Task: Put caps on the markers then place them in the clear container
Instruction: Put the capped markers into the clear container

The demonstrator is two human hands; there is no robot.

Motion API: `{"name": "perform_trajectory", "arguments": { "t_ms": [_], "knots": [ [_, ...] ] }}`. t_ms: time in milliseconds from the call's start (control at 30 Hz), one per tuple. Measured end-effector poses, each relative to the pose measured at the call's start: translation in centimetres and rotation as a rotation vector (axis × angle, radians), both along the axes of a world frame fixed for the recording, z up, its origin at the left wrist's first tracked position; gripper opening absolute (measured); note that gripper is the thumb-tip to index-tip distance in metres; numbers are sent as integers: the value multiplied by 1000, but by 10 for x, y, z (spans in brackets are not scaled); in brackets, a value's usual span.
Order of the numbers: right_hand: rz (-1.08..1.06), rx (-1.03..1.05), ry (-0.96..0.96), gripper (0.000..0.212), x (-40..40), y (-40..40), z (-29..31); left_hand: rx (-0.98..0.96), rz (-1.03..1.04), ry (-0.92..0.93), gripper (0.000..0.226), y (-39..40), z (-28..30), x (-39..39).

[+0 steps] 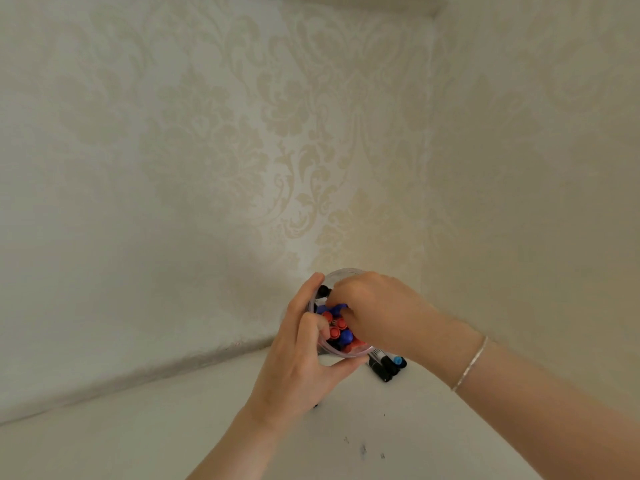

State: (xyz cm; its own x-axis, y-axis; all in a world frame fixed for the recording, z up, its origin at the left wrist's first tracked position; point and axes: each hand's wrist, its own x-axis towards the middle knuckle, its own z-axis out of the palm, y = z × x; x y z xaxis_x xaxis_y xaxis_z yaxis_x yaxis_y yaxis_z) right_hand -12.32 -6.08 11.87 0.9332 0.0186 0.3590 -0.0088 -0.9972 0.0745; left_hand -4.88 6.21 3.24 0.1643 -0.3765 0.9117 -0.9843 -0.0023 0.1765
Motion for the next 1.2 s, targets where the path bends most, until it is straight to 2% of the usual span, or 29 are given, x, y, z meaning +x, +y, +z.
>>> {"name": "perform_trajectory", "arguments": {
  "t_ms": [200,333,467,533,633,733,900,1200],
  "knots": [
    [30,-49,40,17,2,1,-2,-7,-2,-24,45,-3,-1,-1],
    [49,-134,96,22,1,2,0,-2,-4,-39,45,-2,-3,-1],
    [38,-44,112,27,-2,6,8,-16,9,-57,47,-3,-7,-3],
    [50,31,137,24,-3,6,8,-22,12,-47,48,-4,-8,-2],
    [61,30,145,17,-1,5,3,-20,5,-36,46,-4,-7,0],
    [39,30,132,21,4,1,-1,-17,6,-41,46,-4,-6,1],
    [106,187,151,49,4,-6,1,-19,16,-36,49,-3,-8,0],
    [101,158,248,41,5,-9,-3,7,39,-53,47,-3,-16,0]
  ]
}}
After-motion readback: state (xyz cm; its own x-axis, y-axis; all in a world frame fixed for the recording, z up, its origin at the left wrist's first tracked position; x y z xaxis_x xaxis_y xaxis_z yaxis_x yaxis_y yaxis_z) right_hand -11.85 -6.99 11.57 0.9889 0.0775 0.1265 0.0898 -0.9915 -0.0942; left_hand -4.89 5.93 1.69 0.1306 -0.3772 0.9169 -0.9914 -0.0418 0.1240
